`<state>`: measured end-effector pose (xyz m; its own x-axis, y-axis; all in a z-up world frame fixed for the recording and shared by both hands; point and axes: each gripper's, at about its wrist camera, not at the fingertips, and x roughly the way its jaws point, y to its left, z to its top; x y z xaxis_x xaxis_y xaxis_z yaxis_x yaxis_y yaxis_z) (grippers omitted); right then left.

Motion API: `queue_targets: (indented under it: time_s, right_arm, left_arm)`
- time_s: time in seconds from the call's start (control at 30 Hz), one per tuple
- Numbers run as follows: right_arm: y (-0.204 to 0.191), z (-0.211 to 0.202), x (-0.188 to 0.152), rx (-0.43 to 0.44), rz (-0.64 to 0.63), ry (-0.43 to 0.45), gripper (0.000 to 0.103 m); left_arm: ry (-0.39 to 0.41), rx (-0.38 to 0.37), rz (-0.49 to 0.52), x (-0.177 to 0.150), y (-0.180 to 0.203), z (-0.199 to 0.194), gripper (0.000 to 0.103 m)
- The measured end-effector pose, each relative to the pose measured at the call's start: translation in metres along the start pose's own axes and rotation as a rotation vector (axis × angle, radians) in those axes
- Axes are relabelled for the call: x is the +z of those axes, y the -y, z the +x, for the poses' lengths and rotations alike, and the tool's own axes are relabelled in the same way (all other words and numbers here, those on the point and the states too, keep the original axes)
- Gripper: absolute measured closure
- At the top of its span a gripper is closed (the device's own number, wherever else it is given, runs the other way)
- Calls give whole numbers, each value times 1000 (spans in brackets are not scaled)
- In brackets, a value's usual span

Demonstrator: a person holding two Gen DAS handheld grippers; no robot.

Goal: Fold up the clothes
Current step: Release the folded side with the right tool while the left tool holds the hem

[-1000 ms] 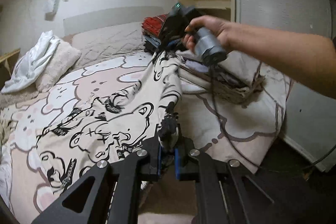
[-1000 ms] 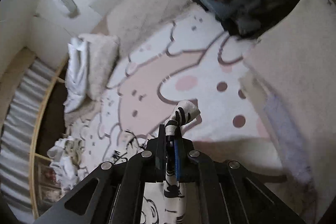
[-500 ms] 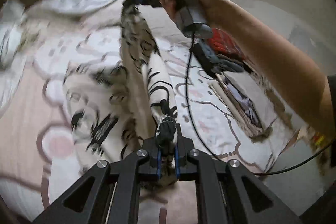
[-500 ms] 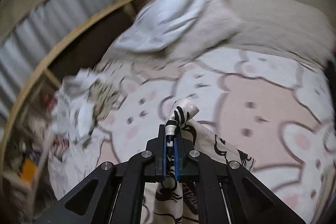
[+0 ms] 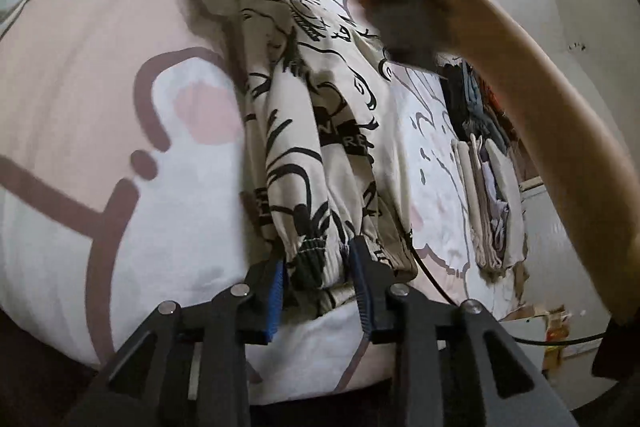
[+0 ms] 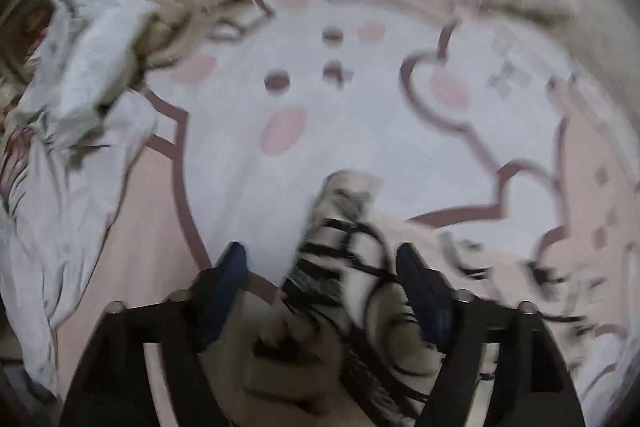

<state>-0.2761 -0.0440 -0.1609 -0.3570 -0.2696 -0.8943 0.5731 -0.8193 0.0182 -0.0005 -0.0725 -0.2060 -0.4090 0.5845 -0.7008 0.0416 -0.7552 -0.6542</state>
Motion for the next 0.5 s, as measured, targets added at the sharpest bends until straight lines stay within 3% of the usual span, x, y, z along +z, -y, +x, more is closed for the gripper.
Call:
queue_targets:
  time_s: [0.17,0.33,0.4,0.5]
  right_arm:
    - [33,-98,-46,-1,-63,144,25]
    - [47,-172,-153,-57,-171,214,25]
    - [38,-187,-203,-73,-202,230,25]
    - [6,-193,-267,-122,-273,283,25]
  left_arm:
    - [-11,-46,-10,-4,-2,-1,71]
    - [-49,-168,-51,4,1,2,72]
    - [-55,-204,-67,11,1,0,87]
    - [-65,-256,-107,22,4,-5,87]
